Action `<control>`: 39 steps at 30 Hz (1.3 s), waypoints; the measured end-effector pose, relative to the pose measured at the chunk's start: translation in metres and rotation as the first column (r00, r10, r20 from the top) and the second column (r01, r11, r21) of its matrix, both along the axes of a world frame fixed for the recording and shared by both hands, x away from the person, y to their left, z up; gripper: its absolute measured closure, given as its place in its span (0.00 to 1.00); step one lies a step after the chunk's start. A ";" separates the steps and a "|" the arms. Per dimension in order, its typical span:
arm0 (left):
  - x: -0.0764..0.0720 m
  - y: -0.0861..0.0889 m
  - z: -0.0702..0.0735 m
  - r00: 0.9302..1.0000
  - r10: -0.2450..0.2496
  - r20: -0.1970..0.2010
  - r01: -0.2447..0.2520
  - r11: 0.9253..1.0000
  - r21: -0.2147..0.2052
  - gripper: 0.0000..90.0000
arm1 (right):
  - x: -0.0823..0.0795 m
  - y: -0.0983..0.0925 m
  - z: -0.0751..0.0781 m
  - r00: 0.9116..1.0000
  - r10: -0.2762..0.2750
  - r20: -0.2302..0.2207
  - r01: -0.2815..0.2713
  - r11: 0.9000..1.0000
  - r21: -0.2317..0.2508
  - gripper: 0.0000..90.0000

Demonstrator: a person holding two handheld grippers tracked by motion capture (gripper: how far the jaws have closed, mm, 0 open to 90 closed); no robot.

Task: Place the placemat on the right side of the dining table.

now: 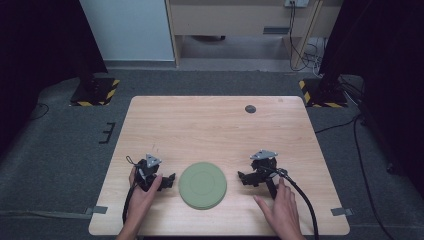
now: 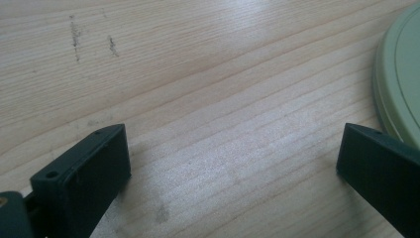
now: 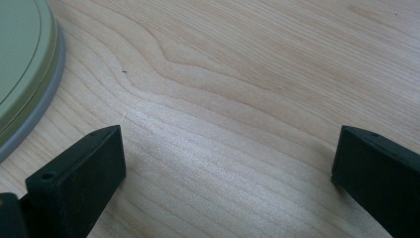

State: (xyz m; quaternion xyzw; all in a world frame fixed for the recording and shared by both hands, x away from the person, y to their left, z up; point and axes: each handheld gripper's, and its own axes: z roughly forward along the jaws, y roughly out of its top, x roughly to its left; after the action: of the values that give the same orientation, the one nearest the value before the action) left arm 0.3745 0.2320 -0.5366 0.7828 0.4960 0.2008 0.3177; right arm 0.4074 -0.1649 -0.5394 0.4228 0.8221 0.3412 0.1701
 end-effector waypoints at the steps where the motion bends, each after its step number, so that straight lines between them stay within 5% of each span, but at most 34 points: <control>1: 0.000 0.000 0.000 1.000 -0.001 0.000 0.001 1.000 0.000 0.00 | 0.000 0.000 0.000 1.000 0.000 0.000 0.000 1.000 0.000 0.00; 5: 0.000 0.000 0.000 1.000 -0.001 0.000 0.001 1.000 0.000 0.00 | 0.002 0.003 0.000 1.000 0.015 0.000 -0.015 1.000 0.000 0.00; 7: 0.000 0.000 0.000 1.000 -0.005 0.001 0.005 1.000 0.001 0.00 | 0.003 0.010 0.000 0.999 -0.039 0.001 0.039 0.999 -0.001 0.00; 12: -0.007 0.002 0.001 0.999 -0.031 0.017 0.031 1.000 0.003 0.02 | 0.003 0.012 0.000 0.999 -0.041 0.002 0.041 0.999 -0.001 0.00; 16: -0.018 0.004 0.002 0.998 -0.052 0.039 0.052 0.999 0.002 0.03 | 0.002 0.012 0.002 1.000 -0.013 0.002 0.013 1.000 0.009 0.10; 17: -0.018 0.004 0.002 0.998 -0.052 0.039 0.052 0.999 0.002 0.03 | 0.002 0.012 0.002 1.000 -0.013 0.002 0.013 1.000 0.009 0.10; 18: -0.024 0.006 0.004 0.997 -0.064 0.051 0.065 0.998 -0.007 0.03 | -0.001 0.012 0.007 1.000 0.002 0.013 -0.003 0.998 0.058 0.08; 23: -0.036 0.005 0.009 0.994 -0.094 0.063 0.096 0.995 -0.016 0.03 | -0.017 0.020 0.019 0.995 0.069 0.065 -0.074 0.995 0.065 0.08; 27: -0.043 0.002 0.014 0.990 -0.123 0.069 0.127 0.990 -0.057 0.03 | -0.034 0.030 0.020 0.988 0.141 0.061 -0.145 0.987 0.066 0.07; 30: -0.045 -0.006 0.013 0.979 -0.196 0.050 0.200 0.977 -0.075 0.03 | -0.044 0.041 0.019 0.979 0.190 0.073 -0.193 0.981 0.025 0.08; 39: -0.045 -0.013 0.009 0.968 -0.249 0.023 0.250 0.966 -0.066 0.03 | -0.049 0.050 0.016 0.972 0.227 0.060 -0.227 0.974 0.006 0.09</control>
State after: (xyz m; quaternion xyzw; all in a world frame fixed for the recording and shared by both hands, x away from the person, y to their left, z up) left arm 0.3291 0.2191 -0.5273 0.8263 0.3977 0.1477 0.3705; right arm 0.3580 -0.1147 -0.5235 0.3168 0.8575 0.3759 0.1516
